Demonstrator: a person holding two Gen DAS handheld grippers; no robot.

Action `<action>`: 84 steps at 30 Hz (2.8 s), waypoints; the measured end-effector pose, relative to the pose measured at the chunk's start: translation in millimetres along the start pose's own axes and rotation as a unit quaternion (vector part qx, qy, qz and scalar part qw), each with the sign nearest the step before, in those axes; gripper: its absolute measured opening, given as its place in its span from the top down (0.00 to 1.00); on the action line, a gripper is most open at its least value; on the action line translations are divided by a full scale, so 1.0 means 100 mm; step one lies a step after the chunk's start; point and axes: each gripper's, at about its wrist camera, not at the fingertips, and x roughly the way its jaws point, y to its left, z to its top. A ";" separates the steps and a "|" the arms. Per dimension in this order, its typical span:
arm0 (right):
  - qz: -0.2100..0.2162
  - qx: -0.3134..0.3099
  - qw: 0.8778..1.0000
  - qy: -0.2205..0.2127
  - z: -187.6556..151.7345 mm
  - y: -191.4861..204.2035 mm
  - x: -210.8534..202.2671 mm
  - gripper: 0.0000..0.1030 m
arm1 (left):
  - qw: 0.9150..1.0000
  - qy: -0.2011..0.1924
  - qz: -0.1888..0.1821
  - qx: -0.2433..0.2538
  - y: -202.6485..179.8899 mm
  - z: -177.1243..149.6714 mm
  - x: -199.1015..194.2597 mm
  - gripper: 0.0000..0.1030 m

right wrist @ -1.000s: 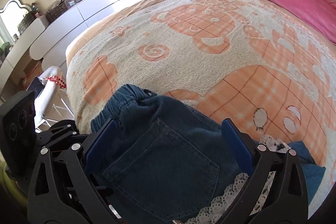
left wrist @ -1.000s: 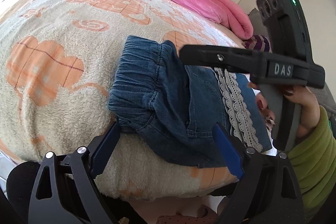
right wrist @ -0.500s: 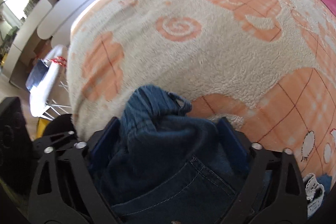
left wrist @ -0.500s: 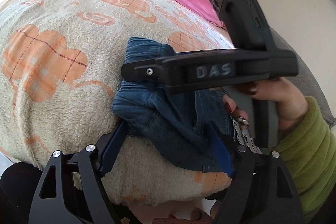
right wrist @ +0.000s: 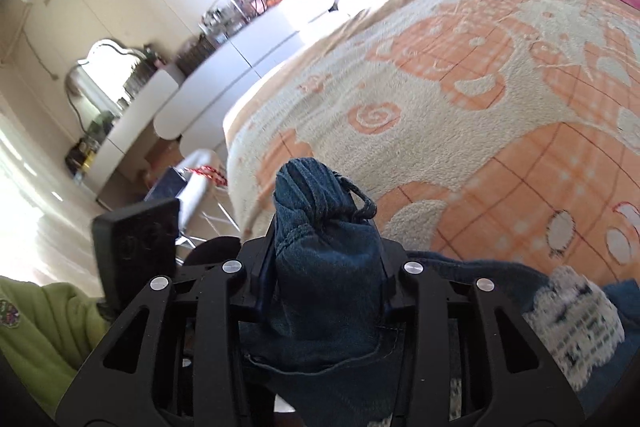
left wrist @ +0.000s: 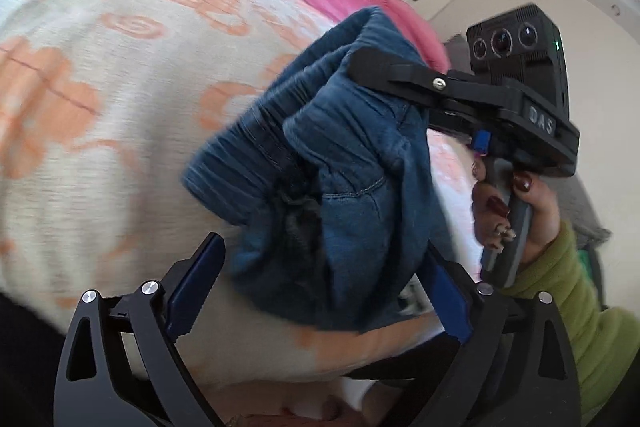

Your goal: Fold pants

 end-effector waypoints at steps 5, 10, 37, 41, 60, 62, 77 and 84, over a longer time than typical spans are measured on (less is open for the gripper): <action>-0.013 0.006 0.999 -0.028 -0.06 -0.09 -0.36 0.70 | 0.999 -0.002 -0.024 0.030 -0.37 0.07 0.10 0.10; -0.025 0.017 0.997 -0.066 -0.17 -0.22 -0.75 0.62 | 0.996 0.004 -0.045 0.070 -0.88 0.07 0.28 0.10; -0.280 0.101 0.947 -0.119 -1.44 -0.60 -1.53 0.19 | 0.988 0.079 -0.045 0.123 -1.18 -0.27 0.64 0.09; -0.290 0.106 0.940 -0.143 -1.51 -0.48 -1.67 0.17 | 0.990 0.057 -0.004 0.133 -1.12 -0.18 0.48 0.09; -0.267 -0.018 0.957 -0.115 -1.89 0.50 -1.34 0.13 | 0.990 0.017 0.062 0.128 -0.85 0.27 0.37 0.04; -0.261 -0.031 0.959 -0.102 -1.87 0.58 -1.23 0.13 | 0.990 0.024 0.059 0.128 -0.85 0.30 0.44 0.05; -0.261 -0.168 0.951 0.015 -1.66 0.79 -0.45 0.62 | 0.984 0.088 0.025 0.156 -1.08 0.44 1.10 0.30; -0.264 -0.173 0.948 0.036 -1.62 0.65 -0.28 0.87 | 0.984 0.106 0.032 0.137 -0.96 0.44 1.32 0.30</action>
